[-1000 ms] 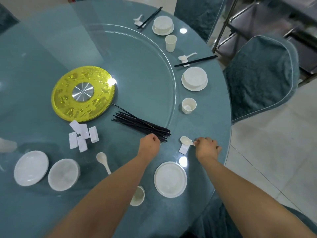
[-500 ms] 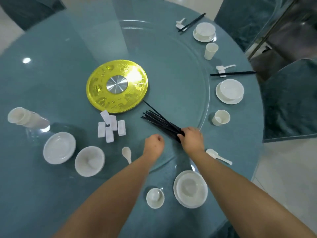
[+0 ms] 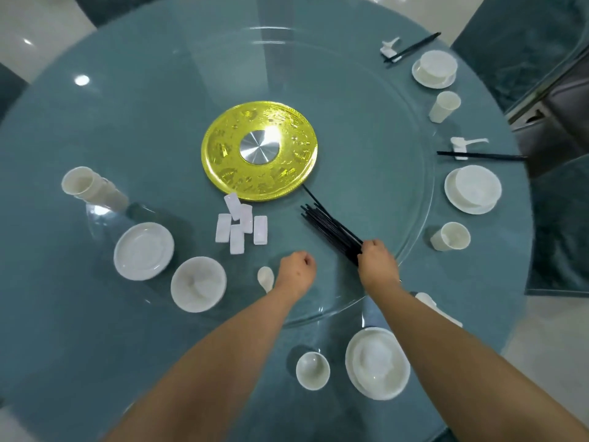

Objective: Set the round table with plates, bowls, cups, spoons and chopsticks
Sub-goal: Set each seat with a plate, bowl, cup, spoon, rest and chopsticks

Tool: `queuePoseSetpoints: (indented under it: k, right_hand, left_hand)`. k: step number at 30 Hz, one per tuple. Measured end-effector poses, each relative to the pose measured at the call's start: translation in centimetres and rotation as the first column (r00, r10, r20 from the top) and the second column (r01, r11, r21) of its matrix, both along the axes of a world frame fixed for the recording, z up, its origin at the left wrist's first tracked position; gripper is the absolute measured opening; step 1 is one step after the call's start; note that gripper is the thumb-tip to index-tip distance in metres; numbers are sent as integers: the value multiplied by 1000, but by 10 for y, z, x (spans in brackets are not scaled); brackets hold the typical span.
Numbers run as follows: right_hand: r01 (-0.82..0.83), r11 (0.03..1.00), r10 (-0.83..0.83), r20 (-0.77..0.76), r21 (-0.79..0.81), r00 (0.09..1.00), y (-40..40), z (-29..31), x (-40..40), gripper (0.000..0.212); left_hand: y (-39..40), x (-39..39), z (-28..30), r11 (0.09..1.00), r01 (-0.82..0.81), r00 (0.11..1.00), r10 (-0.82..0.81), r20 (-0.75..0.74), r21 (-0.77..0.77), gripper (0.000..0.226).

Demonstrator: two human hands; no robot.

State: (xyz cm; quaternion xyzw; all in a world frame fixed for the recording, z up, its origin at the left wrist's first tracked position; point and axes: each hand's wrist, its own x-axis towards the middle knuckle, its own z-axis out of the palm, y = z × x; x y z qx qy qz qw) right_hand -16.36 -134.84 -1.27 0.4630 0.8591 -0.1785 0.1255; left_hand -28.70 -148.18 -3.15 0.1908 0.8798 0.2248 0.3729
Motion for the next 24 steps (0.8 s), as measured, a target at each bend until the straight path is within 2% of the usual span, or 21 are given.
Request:
queuePoseSetpoints:
  k: [3,7,11,17,19,20,22,24]
  right_hand:
    - [-46,999,45,46,5,998,-3,3,-3,20]
    - [-211,973,186,230,88,955,-5,8,-2,26]
    - [-216,970,181,267,109,947,-7,5,-2,26]
    - [-89,994,81,115,63,990,-7,8,-1,17]
    - [-49,999,49,17,-11,999,-11,14,-2,13]
    - [-42,996,38,-47,-84,998,-14,16,-2,22]
    - [-65,969,23,-173,-237,985,-25,23,1,37]
    - [-83,914,-25,-259,-398,966,-45,35,7,36]
  left_hand:
    - [-5,-2,6,1000,4,1000,-4,-4,8,23]
    - [-14,-6,9,1000,14,1000,-14,-15,11,23]
    - [-19,-12,15,999,20,996,-24,-83,-44,23]
    - [-26,-14,23,996,55,997,-58,-44,-67,26]
    - [-27,-13,31,996,55,998,-56,-10,-65,29]
    - [-27,-11,35,998,45,999,-44,16,-50,30]
    - [-25,-4,42,995,-77,983,65,172,65,28]
    - [-27,6,52,943,-277,896,184,403,185,25]
